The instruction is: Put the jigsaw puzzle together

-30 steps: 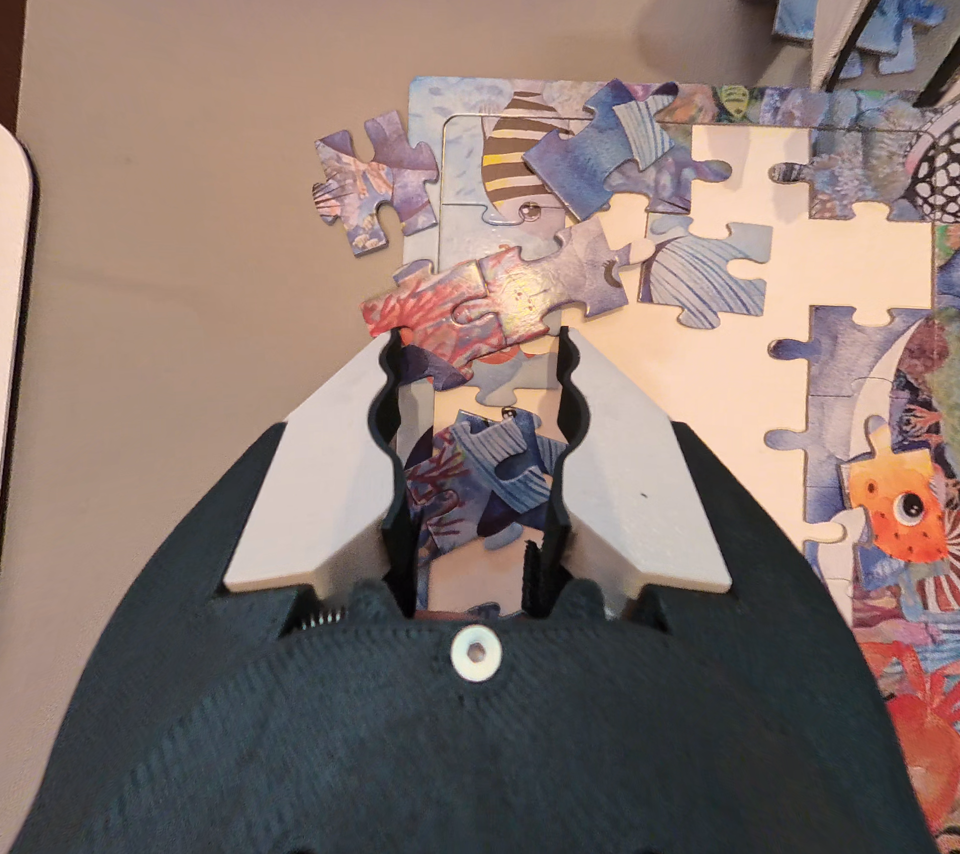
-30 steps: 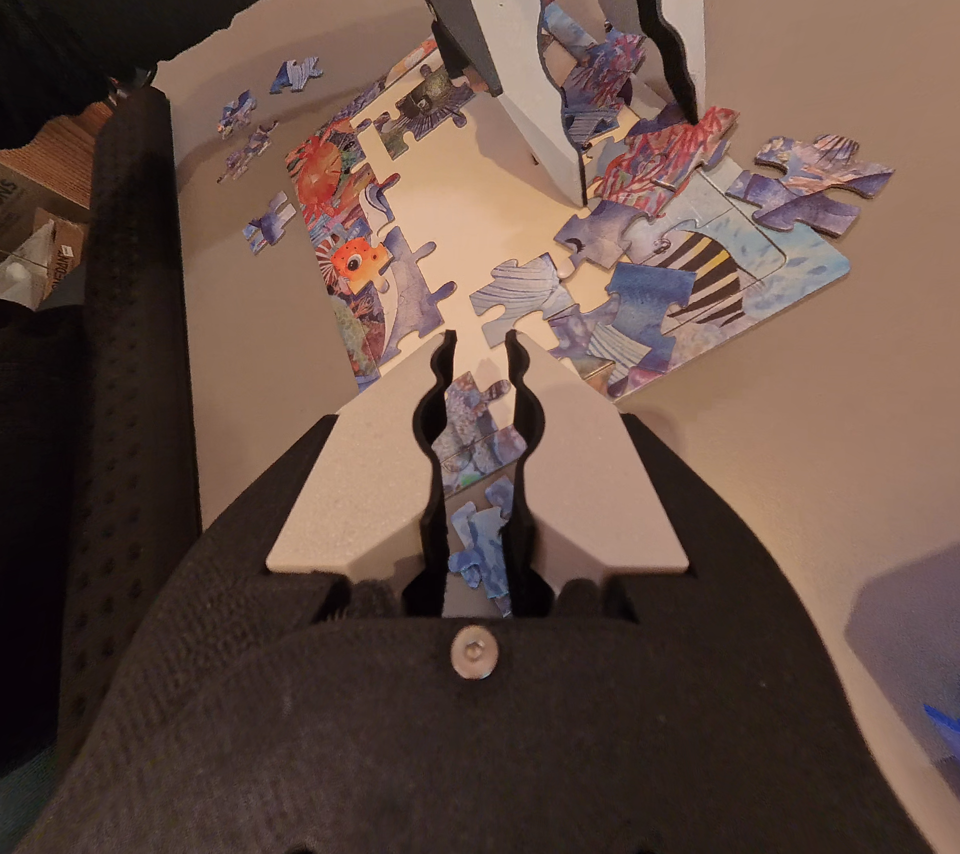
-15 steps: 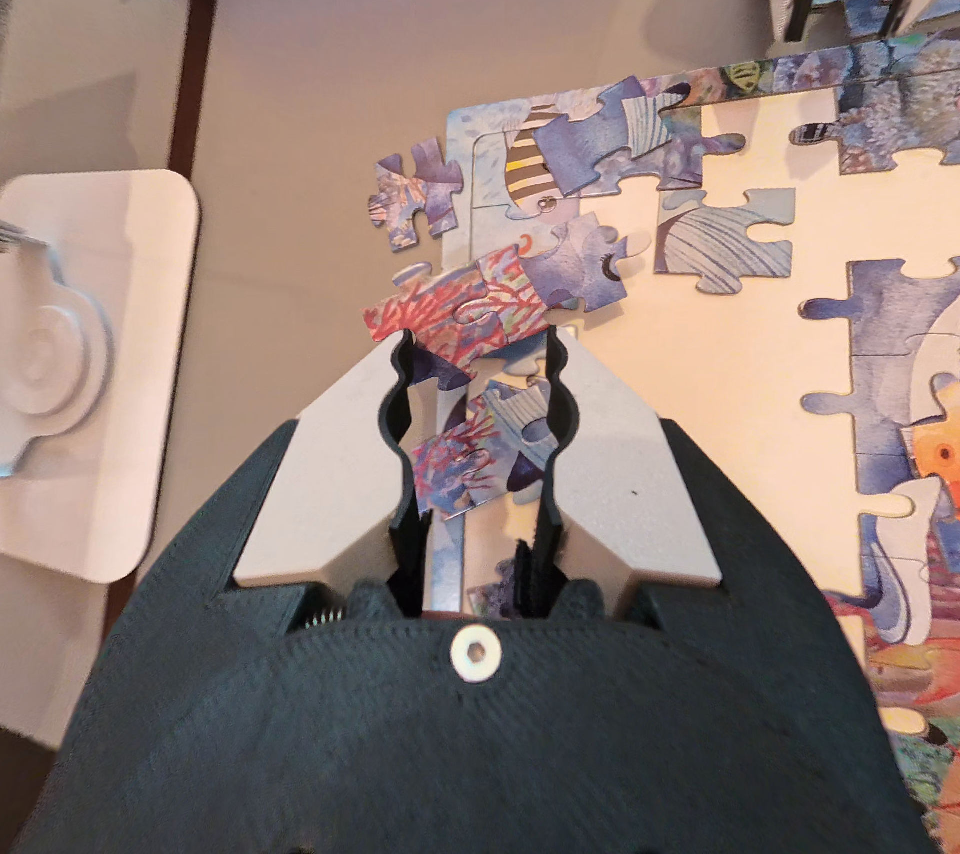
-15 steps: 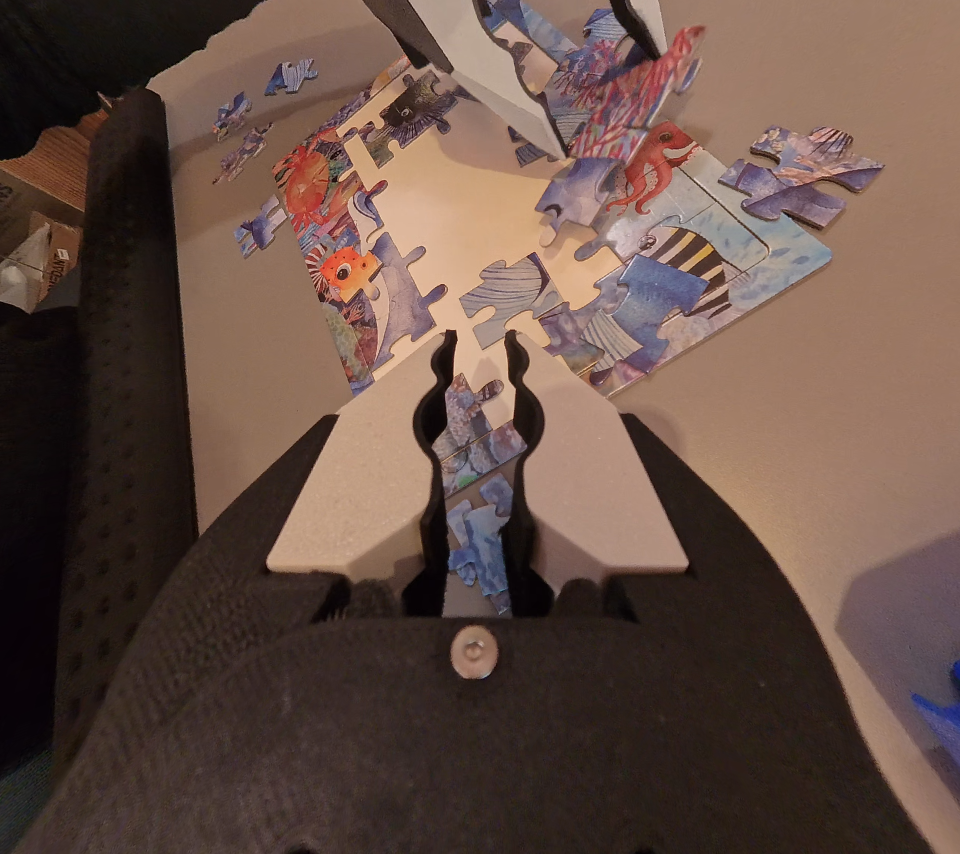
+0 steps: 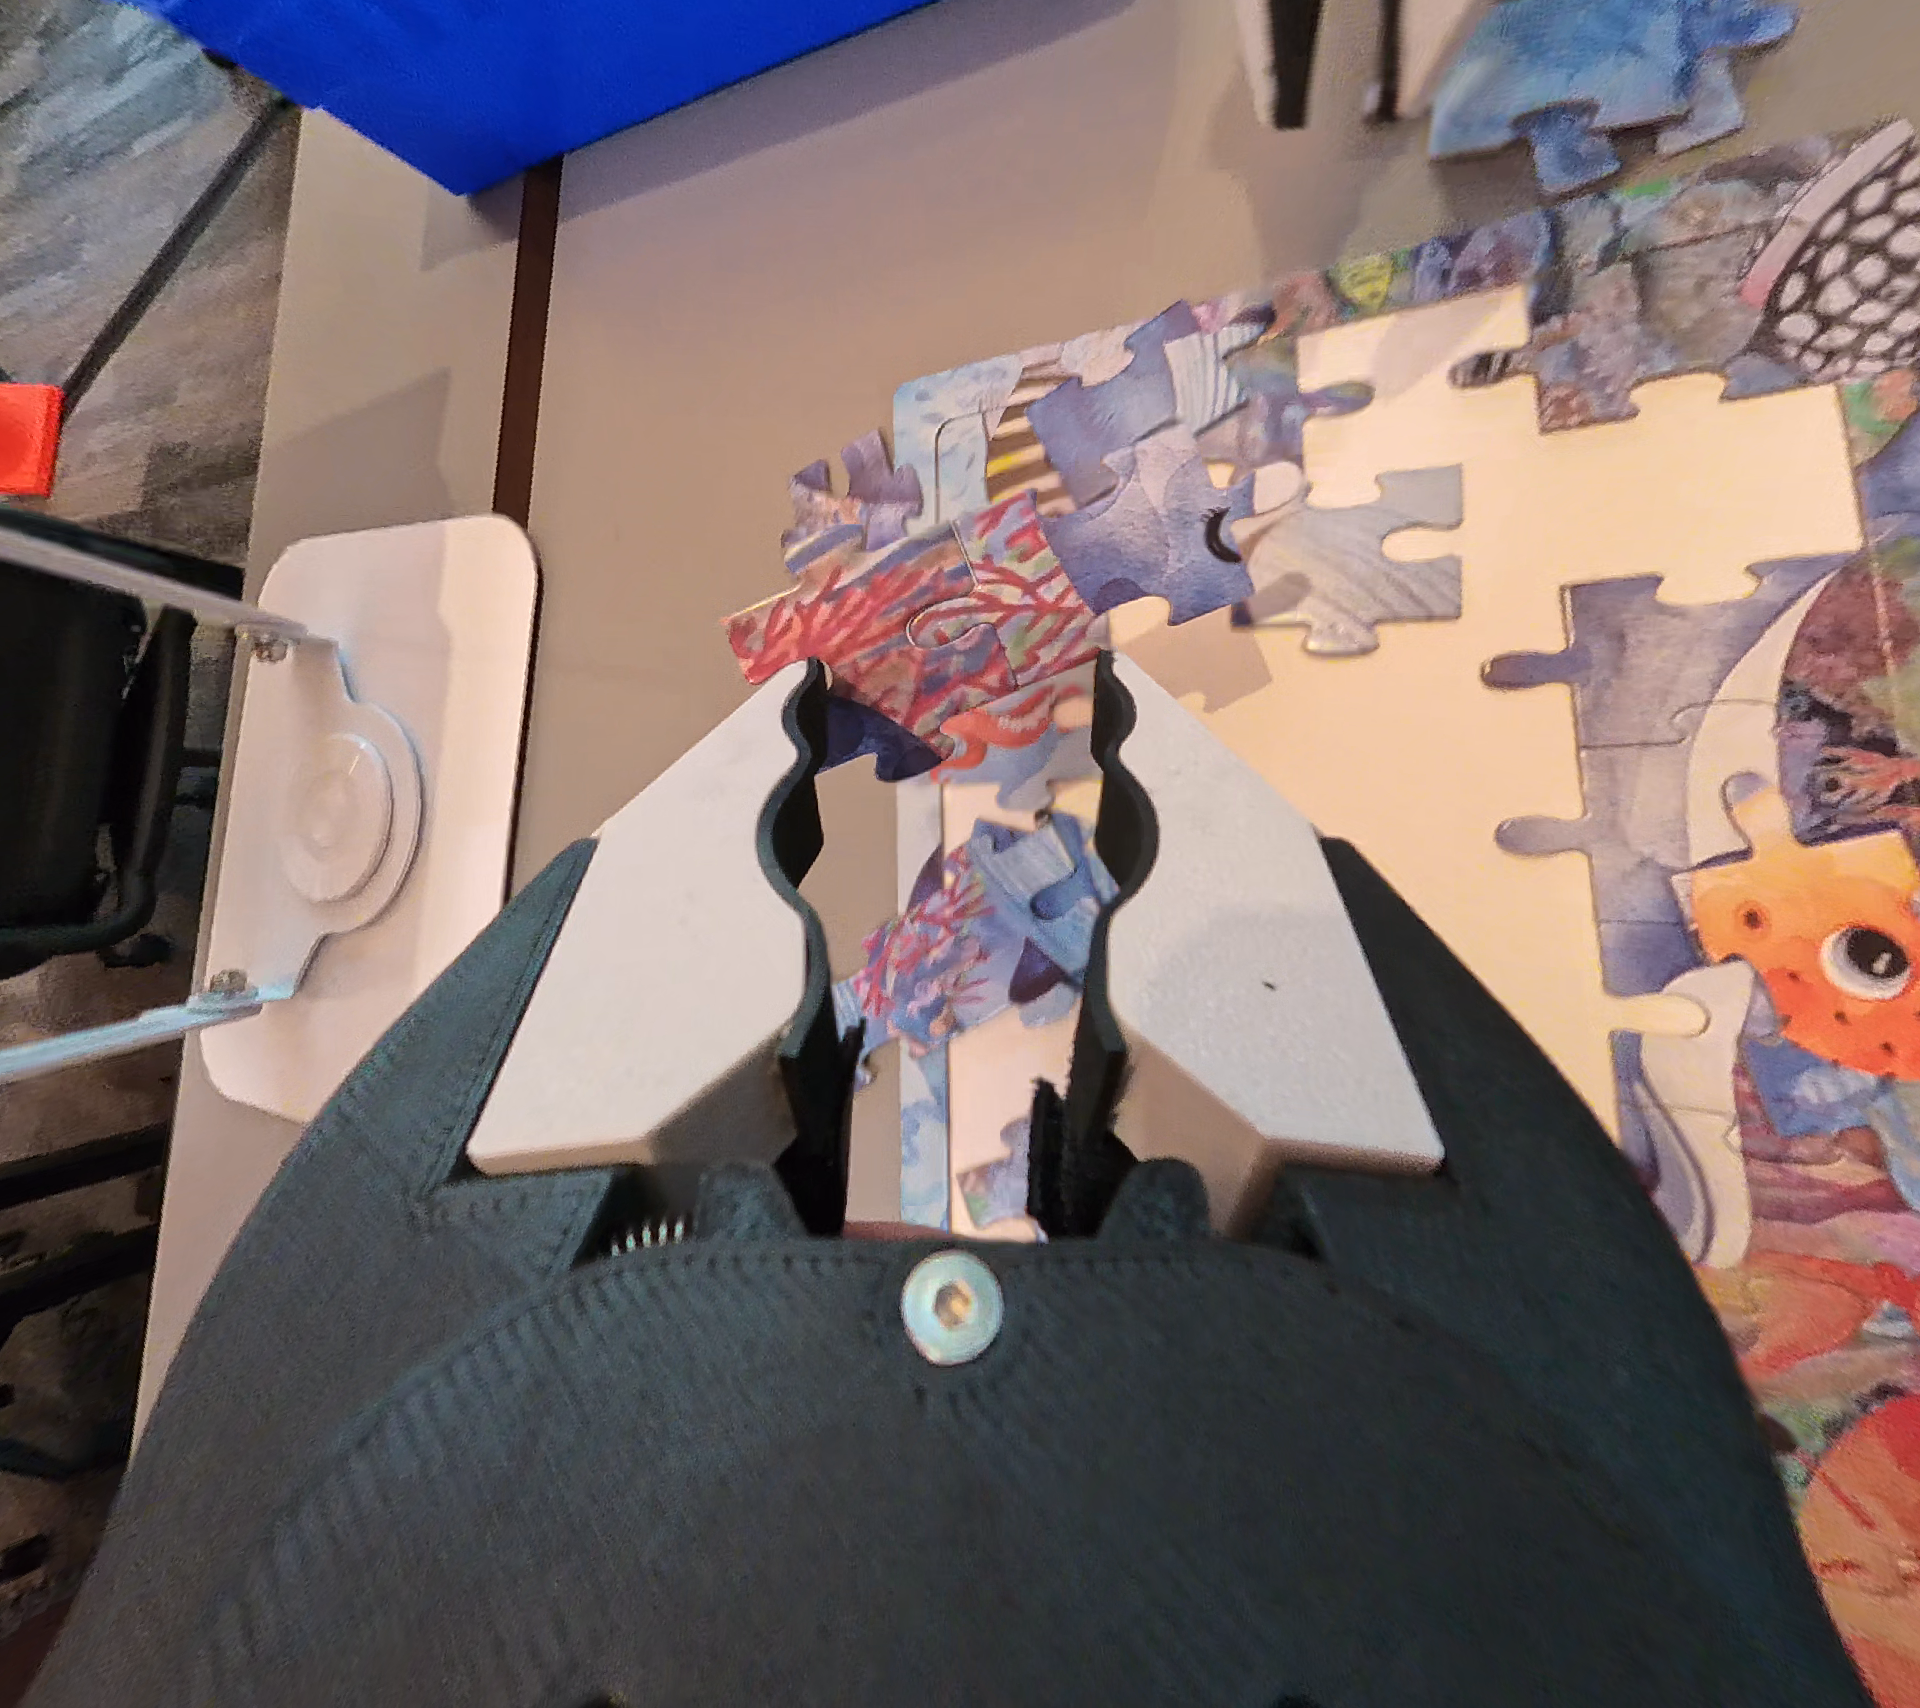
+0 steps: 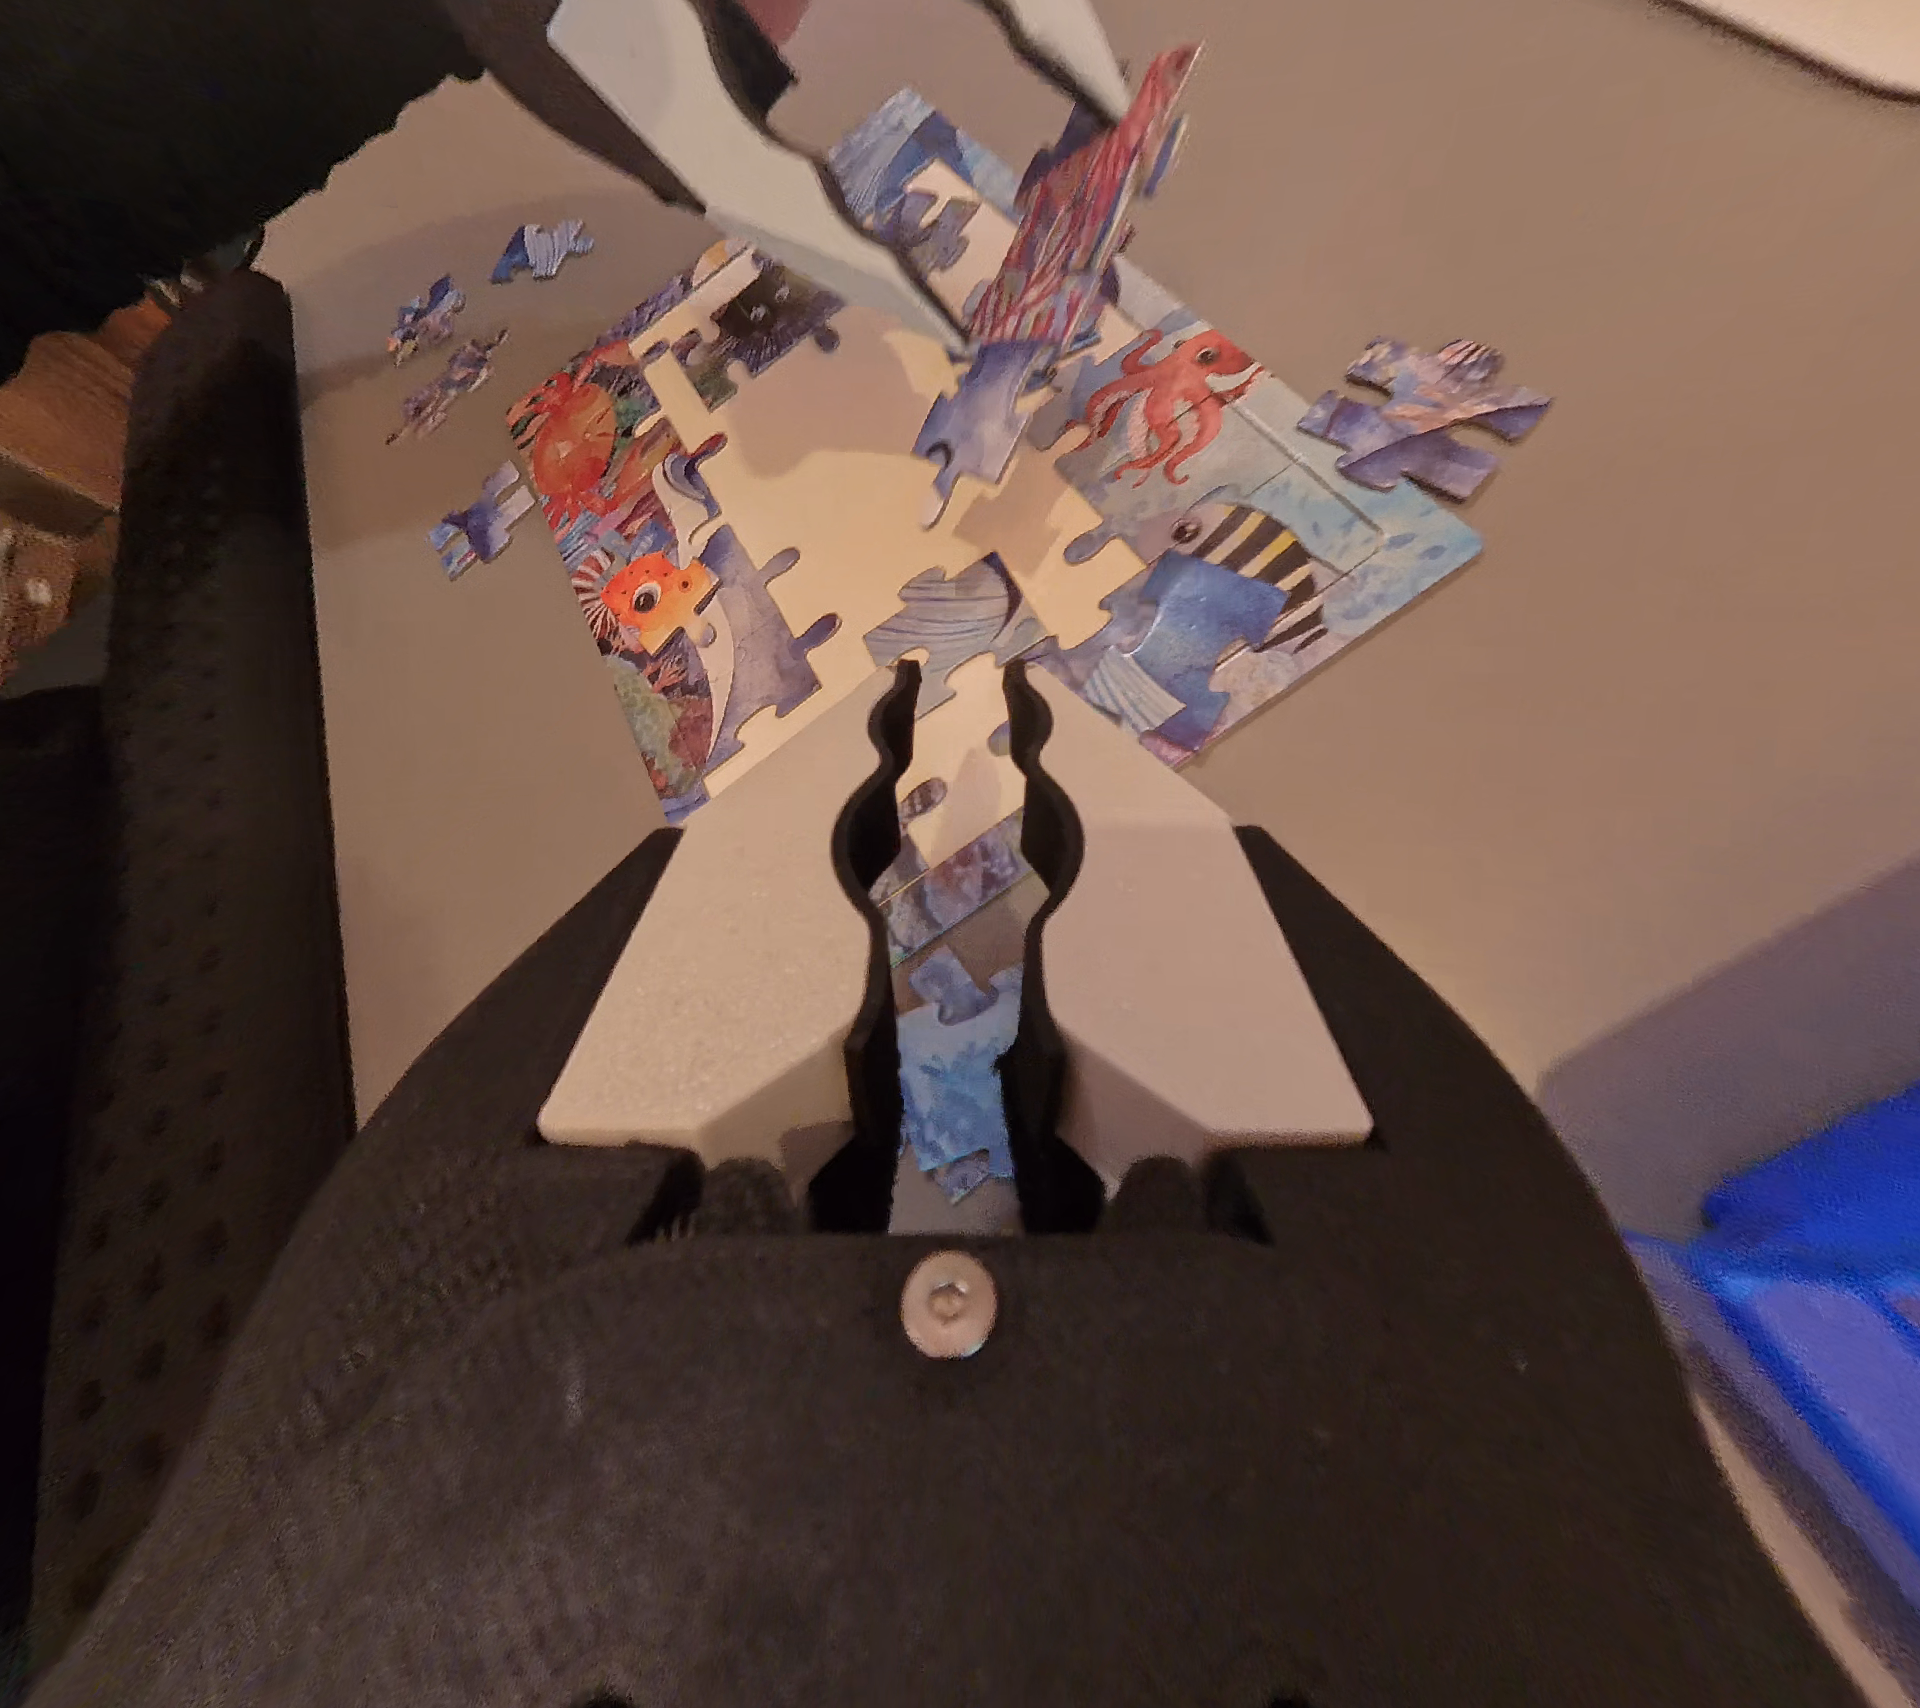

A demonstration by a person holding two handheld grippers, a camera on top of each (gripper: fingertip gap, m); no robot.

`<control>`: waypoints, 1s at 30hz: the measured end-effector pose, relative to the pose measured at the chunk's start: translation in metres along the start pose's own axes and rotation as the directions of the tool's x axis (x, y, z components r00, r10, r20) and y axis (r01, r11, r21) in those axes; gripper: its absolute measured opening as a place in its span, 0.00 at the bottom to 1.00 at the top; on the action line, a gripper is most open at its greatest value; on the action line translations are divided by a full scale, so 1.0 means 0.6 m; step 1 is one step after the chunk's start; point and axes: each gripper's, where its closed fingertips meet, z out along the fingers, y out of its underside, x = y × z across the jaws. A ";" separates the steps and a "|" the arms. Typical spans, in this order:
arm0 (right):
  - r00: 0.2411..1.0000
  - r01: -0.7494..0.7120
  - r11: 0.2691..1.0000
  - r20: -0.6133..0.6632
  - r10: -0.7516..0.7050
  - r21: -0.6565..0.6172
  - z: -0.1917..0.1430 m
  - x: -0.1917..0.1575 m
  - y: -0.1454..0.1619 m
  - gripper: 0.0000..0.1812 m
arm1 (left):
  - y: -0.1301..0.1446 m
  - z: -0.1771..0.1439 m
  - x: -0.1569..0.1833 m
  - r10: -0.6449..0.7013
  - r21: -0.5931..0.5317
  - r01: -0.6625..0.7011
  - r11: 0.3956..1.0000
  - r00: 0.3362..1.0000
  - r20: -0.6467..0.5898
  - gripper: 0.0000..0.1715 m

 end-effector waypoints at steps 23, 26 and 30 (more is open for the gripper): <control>0.994 -0.016 0.925 -0.094 0.056 0.380 -0.129 0.038 -0.089 0.04 | -0.139 0.116 0.114 0.068 0.042 -0.058 0.997 0.942 -0.328 0.39; 0.994 -0.020 0.922 -0.087 0.058 0.387 -0.131 0.037 -0.091 0.04 | -0.114 0.110 0.083 0.031 0.026 -0.023 0.999 0.939 -0.342 0.34; 0.995 -0.019 0.927 -0.085 0.055 0.374 -0.124 0.035 -0.088 0.04 | -0.115 0.127 0.086 0.033 0.042 -0.020 0.999 0.933 -0.358 0.29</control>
